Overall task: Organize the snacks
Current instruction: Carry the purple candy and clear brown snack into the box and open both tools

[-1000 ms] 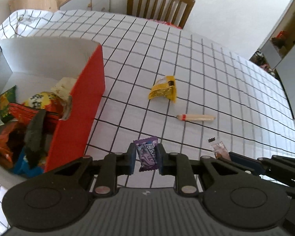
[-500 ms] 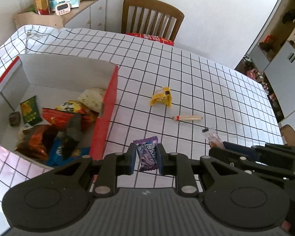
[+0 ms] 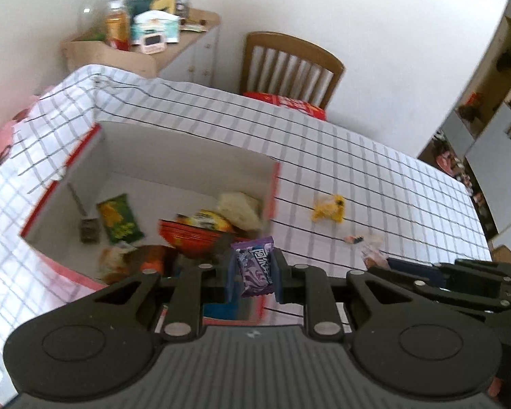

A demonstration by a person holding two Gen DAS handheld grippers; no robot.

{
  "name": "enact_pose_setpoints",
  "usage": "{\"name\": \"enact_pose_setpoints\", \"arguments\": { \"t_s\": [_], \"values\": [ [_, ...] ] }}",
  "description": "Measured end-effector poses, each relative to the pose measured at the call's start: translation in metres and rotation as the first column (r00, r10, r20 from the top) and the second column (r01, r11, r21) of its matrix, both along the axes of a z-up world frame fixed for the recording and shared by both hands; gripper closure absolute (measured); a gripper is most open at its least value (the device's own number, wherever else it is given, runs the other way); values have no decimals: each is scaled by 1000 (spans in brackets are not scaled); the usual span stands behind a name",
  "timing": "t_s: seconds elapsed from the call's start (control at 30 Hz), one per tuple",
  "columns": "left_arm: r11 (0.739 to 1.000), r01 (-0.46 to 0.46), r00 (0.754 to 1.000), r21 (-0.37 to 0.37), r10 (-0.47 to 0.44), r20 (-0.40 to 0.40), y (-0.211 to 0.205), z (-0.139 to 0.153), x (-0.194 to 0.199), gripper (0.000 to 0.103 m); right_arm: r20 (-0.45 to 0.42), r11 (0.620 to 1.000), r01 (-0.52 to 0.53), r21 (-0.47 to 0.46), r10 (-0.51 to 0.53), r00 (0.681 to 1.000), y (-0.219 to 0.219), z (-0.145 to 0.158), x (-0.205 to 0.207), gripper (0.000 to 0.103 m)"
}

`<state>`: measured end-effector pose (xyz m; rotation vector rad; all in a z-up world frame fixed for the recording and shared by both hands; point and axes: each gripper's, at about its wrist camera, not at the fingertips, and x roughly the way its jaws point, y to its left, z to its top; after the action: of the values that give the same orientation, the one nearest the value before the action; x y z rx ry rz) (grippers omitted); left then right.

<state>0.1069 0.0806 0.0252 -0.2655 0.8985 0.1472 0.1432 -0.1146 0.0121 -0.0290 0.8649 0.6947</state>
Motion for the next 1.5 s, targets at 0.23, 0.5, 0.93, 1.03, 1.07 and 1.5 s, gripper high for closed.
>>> {"name": "enact_pose_setpoints", "arguments": {
  "t_s": [0.23,0.5,0.93,1.03,1.07,1.5],
  "values": [
    [998,-60,998,6,60,-9,48,-5,-4,82,-13,1000,-14,-4,13,1000,41,-5,2,89],
    [994,-107,994,25,107,-33,98,-18,2,82,-12,999,-9,-30,9,1000,88,-16,16,89],
    [989,-128,982,79,138,-129,150,-60,40,82,-64,994,10,-105,-16,998,146,-54,54,89],
    [990,-119,978,77,130,-161,154,-74,48,82,-75,992,18,-125,-28,997,150,-63,61,89],
    [991,-113,978,76,125,-169,153,-77,50,82,-79,991,19,-130,-30,996,152,-65,63,89],
    [991,-119,965,55,128,-228,149,-103,57,76,-126,989,8,-151,-28,992,157,-77,68,78]
  ]
}}
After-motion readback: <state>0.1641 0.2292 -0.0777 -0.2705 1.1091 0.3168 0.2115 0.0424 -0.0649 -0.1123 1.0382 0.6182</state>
